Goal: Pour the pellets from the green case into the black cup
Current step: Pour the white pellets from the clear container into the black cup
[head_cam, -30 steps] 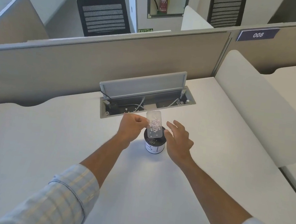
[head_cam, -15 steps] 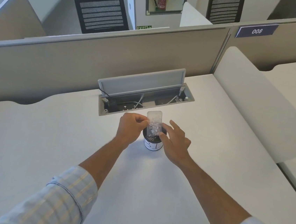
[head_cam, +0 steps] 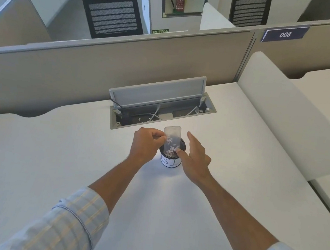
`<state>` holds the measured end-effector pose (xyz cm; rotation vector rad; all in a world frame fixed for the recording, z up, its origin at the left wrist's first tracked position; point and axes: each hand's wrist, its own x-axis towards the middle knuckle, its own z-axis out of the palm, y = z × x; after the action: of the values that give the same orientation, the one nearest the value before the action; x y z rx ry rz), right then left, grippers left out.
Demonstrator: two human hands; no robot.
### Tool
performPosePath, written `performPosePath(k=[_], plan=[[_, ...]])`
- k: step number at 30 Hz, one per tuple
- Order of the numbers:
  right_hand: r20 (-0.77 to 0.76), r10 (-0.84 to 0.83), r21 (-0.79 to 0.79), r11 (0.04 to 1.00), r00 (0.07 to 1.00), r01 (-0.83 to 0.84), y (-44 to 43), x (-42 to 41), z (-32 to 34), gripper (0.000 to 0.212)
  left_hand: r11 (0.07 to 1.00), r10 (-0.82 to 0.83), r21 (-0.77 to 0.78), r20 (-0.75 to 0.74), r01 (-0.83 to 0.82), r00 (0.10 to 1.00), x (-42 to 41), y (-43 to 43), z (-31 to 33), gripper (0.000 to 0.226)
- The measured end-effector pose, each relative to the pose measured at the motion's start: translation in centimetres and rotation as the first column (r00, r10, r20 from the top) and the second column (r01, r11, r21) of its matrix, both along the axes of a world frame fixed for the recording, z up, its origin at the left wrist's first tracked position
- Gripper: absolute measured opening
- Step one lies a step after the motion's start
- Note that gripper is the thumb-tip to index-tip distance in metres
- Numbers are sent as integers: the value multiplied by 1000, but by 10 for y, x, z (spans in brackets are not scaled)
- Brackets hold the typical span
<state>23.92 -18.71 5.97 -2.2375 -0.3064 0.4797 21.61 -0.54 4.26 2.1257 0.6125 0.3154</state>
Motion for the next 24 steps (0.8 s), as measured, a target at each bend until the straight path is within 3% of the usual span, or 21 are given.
performPosePath(k=[3,7,11,15,19,22,24], plan=[[-13,34,-7,999,999,-34,0,-3,2,66,1000,-4,19,12,4,1000,-1,-2,1,15],[-41,-44,62,997,998,46,-2,-4,5,71,1000,8,25,37,-9,999,-1,-3,2,15],[-55,17,50,999,998,-14,-1,-6,8,58,999,1,41,46,-2,999,-3,-5,2,16],[-113,-54,134,989,992,69,-3,-9,14,67,999,-9,33,48,7,999,-4,-5,2,15],[-111,1,133,991,994,14,-1,-11,15,64,1000,4,25,46,-6,999,-5,-6,2,15],[-130,-65,179,980,989,88,0,-12,16,81,1000,4,15,66,-5,998,-7,-6,3,14],[-124,-40,161,985,992,60,0,-12,15,72,999,-8,36,76,6,997,-9,-8,4,13]])
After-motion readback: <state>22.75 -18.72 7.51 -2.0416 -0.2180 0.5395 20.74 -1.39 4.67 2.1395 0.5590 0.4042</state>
